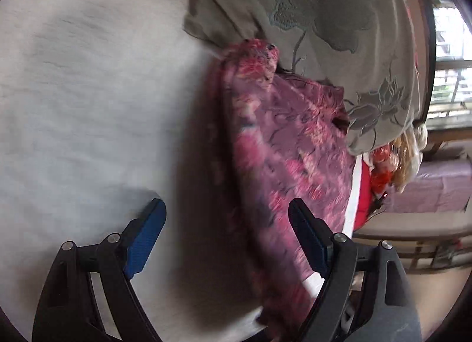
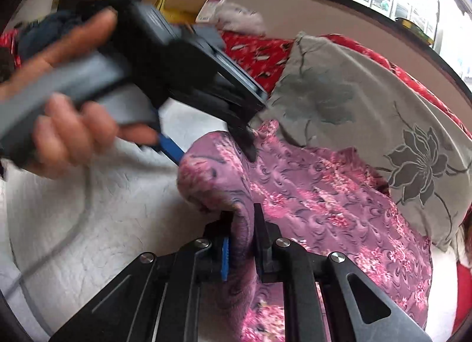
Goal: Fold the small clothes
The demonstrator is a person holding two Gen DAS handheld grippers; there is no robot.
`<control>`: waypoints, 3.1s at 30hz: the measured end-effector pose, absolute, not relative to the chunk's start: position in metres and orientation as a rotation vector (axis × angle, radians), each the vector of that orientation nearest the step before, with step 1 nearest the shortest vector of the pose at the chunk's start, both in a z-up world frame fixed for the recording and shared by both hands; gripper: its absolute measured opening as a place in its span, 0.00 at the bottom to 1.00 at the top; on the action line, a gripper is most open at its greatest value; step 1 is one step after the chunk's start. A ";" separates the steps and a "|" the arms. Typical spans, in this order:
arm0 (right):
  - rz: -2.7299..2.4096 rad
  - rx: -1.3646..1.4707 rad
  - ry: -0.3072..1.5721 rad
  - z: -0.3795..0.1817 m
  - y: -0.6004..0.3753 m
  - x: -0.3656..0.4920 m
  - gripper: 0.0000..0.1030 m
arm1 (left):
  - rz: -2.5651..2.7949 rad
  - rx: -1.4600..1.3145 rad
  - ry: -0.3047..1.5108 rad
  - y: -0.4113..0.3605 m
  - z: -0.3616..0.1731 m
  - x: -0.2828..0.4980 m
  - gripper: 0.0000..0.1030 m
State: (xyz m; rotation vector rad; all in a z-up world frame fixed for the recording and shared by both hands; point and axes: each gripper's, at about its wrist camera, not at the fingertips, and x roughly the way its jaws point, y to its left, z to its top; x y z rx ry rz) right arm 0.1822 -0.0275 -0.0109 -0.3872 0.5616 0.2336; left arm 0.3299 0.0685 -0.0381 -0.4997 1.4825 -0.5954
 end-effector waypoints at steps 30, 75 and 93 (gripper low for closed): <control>0.199 0.140 0.474 0.041 -0.193 0.130 0.09 | -0.662 -0.217 1.331 -0.123 0.069 0.293 0.08; -0.049 0.592 0.722 0.009 -0.431 0.211 0.49 | -0.569 -0.274 1.299 -0.117 0.002 0.238 0.44; 0.005 0.568 0.775 -0.003 -0.423 0.226 0.18 | -0.559 -0.345 1.151 -0.098 -0.002 0.225 0.65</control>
